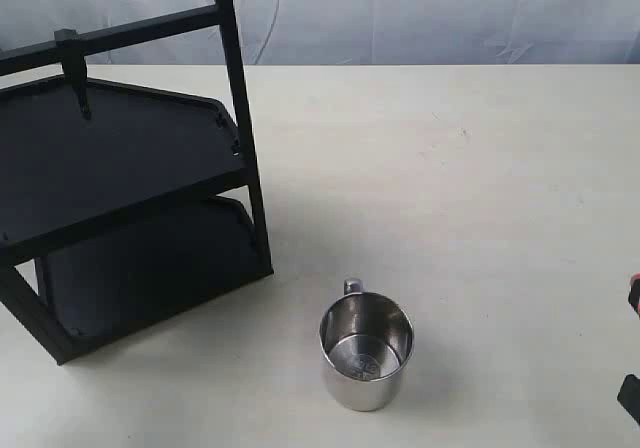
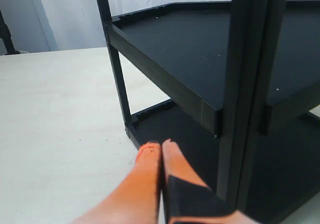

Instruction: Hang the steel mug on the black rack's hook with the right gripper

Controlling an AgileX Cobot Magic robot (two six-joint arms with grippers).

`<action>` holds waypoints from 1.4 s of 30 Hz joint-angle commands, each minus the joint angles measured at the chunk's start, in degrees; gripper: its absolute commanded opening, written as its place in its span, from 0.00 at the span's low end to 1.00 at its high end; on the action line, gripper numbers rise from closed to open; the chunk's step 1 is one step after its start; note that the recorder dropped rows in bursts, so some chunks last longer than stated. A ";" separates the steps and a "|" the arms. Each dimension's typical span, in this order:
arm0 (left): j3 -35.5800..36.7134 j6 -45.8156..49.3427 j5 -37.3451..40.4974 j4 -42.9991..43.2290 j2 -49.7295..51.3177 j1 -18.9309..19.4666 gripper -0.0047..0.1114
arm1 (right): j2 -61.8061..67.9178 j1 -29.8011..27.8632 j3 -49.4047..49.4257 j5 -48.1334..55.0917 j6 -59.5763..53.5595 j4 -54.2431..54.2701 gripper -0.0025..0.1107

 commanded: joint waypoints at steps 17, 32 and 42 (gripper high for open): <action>-0.09 -0.21 -0.47 0.12 0.25 -0.13 0.04 | -0.12 -0.22 -0.77 -26.57 12.75 51.17 0.01; -0.09 -0.21 -0.47 0.12 0.25 -0.13 0.04 | 48.06 -0.22 -45.32 30.88 5.75 7.56 0.01; -0.09 -0.21 -0.47 0.12 0.25 -0.13 0.04 | 72.00 4.21 -52.05 39.71 -9.04 18.47 0.01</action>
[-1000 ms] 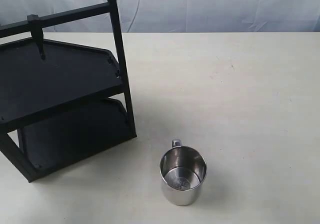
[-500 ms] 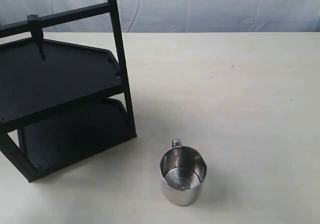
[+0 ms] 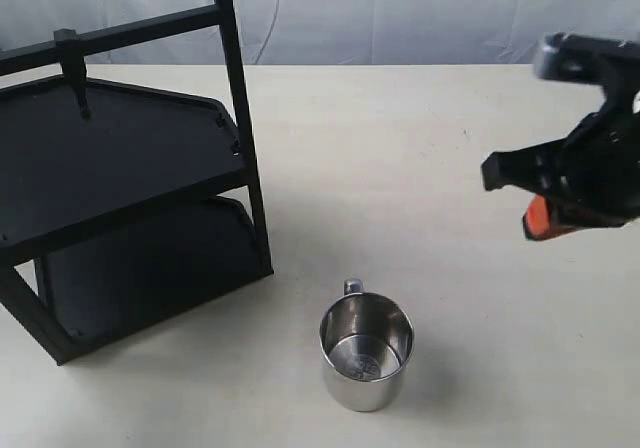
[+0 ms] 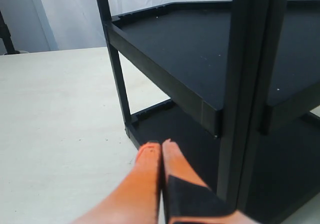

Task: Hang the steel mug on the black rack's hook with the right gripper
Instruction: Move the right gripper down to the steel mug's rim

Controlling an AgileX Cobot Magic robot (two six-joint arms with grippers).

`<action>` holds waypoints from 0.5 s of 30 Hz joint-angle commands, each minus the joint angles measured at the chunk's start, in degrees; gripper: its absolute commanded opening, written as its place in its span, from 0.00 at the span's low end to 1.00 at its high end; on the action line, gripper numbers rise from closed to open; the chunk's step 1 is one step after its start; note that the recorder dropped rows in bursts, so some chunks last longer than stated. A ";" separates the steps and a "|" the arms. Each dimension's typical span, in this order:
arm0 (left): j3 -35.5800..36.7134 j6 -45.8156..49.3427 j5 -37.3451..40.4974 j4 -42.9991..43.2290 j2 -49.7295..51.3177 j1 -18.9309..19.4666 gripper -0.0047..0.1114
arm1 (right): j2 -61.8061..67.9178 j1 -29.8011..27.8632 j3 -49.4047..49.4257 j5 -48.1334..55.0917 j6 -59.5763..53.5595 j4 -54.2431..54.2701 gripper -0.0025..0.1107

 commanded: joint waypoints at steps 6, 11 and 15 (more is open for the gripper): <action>-0.09 -0.21 -0.47 0.12 0.25 -0.13 0.04 | 8.24 5.82 -0.61 -0.99 -23.94 19.12 0.10; -0.09 -0.21 -0.47 0.12 0.25 -0.13 0.04 | 9.13 8.58 -0.61 -2.78 -29.00 21.84 0.56; -0.09 -0.21 -0.47 0.12 0.25 -0.13 0.04 | 9.12 10.53 -0.61 -4.81 -28.23 20.65 0.63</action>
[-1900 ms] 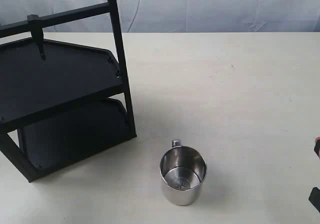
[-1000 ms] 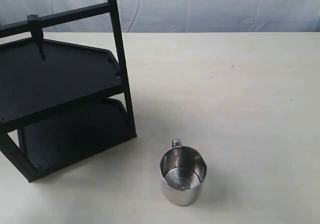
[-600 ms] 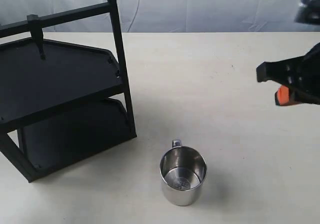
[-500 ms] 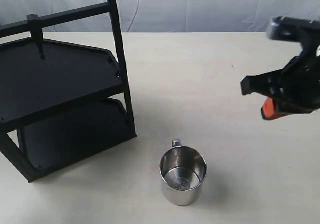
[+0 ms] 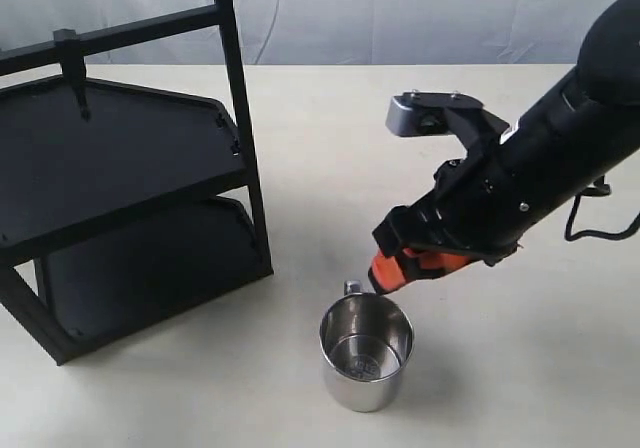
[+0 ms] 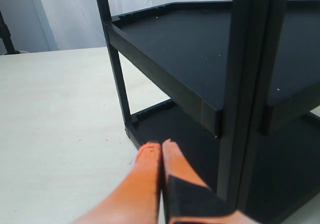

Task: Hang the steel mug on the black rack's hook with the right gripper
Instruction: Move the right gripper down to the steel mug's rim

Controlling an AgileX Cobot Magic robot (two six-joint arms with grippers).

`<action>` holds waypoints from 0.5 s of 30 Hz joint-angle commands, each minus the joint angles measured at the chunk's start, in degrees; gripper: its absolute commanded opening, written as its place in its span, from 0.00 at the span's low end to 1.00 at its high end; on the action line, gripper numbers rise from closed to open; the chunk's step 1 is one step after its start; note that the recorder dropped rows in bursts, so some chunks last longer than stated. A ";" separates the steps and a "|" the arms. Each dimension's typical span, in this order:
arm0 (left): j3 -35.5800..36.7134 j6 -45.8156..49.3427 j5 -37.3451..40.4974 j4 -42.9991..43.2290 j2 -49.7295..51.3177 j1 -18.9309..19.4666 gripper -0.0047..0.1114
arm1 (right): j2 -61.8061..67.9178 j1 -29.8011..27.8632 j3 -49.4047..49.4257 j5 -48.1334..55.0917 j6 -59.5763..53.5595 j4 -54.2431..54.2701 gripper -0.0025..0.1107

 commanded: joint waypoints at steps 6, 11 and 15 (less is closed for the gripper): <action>-0.09 -0.21 -0.47 0.12 0.25 -0.13 0.04 | 0.60 4.71 -0.29 -2.59 9.50 -10.98 0.60; -0.09 -0.21 -0.47 0.12 0.25 -0.13 0.04 | 3.90 5.36 -0.29 -3.21 10.64 -11.27 0.60; -0.09 -0.21 -0.47 0.12 0.25 -0.13 0.04 | 7.76 5.36 -0.29 -3.86 10.54 -11.22 0.60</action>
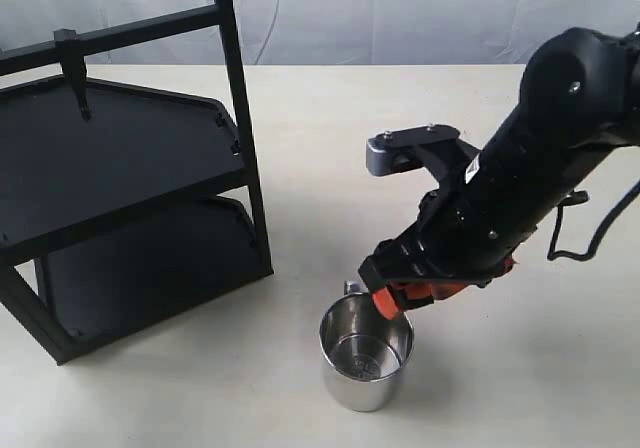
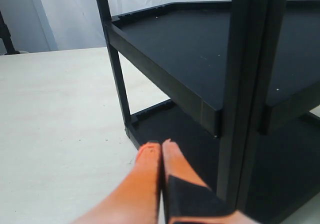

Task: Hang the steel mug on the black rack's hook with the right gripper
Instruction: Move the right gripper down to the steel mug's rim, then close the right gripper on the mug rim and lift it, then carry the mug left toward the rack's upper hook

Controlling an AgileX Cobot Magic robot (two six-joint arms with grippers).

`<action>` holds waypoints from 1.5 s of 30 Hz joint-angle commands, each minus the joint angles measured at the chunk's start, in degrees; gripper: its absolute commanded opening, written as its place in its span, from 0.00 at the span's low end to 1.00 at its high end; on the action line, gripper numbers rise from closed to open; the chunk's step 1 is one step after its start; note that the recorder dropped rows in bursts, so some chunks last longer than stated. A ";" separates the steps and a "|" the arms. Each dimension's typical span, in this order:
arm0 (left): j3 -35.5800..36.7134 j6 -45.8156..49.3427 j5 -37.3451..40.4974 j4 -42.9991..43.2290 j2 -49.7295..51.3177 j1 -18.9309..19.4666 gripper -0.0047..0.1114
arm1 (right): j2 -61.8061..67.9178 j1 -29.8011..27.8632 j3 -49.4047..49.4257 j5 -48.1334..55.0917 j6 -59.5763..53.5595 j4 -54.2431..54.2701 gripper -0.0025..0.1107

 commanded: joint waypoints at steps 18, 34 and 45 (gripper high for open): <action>-0.09 -0.21 -0.47 0.12 0.25 -0.13 0.04 | 4.60 0.16 -0.20 5.47 -40.19 30.38 0.02; -0.09 -0.21 -0.47 0.12 0.25 -0.13 0.04 | 2.99 0.16 -0.54 16.23 -80.30 77.09 0.02; -0.09 -0.21 -0.47 0.12 0.25 -0.13 0.04 | 7.49 0.28 -5.52 18.36 -80.55 77.09 0.02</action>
